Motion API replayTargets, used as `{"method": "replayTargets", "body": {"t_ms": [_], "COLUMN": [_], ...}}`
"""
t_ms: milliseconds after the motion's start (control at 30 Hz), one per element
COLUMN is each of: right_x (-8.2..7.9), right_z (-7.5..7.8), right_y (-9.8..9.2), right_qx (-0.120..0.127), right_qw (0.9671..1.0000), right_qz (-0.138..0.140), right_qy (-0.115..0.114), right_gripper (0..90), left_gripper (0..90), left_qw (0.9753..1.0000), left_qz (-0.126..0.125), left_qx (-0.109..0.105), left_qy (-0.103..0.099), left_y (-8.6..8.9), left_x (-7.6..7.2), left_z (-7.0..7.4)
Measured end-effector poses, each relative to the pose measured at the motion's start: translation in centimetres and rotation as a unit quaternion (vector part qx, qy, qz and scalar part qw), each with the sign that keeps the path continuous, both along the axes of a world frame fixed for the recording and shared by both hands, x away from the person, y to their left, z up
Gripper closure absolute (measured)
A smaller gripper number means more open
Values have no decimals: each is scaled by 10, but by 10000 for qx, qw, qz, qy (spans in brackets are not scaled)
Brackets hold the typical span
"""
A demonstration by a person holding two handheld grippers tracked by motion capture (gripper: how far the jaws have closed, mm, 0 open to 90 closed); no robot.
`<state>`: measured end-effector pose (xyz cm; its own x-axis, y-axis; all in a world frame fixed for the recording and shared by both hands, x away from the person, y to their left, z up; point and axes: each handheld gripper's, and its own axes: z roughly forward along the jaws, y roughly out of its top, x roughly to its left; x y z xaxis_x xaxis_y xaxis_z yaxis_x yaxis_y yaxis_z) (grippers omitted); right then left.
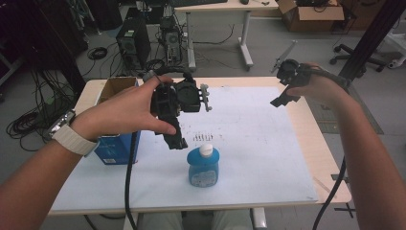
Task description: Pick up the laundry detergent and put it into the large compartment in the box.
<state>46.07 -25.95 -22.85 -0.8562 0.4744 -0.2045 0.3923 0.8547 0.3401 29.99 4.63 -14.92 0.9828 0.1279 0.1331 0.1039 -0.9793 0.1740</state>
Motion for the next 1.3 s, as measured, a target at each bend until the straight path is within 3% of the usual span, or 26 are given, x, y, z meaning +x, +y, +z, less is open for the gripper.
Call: {"method": "replayTargets", "body": {"t_ms": [233,500,867,1300], "right_x": [-1,0,0,0], "right_z": [1,1,1,0], "right_y": [1,3,3,4], "right_qx": [2,-14,-47,2], "right_qw": [10000,10000,10000,10000], "right_qz": [35,51,53,66], "right_qy": [-27,-35,-49,-67], "right_gripper": [92,93,92,92], "left_gripper": [50,50,49,52], "left_qw": [9999,9999,9996,9995], "left_qz": [-31,-115,-269,-280], "left_qx": [-96,-65,21,70], "left_qy": [16,57,79,137], "left_y": [-10,-18,-34,-43], "left_x": [-1,-1,-2,-2], "left_z": [-4,-13,-34,-55]}}
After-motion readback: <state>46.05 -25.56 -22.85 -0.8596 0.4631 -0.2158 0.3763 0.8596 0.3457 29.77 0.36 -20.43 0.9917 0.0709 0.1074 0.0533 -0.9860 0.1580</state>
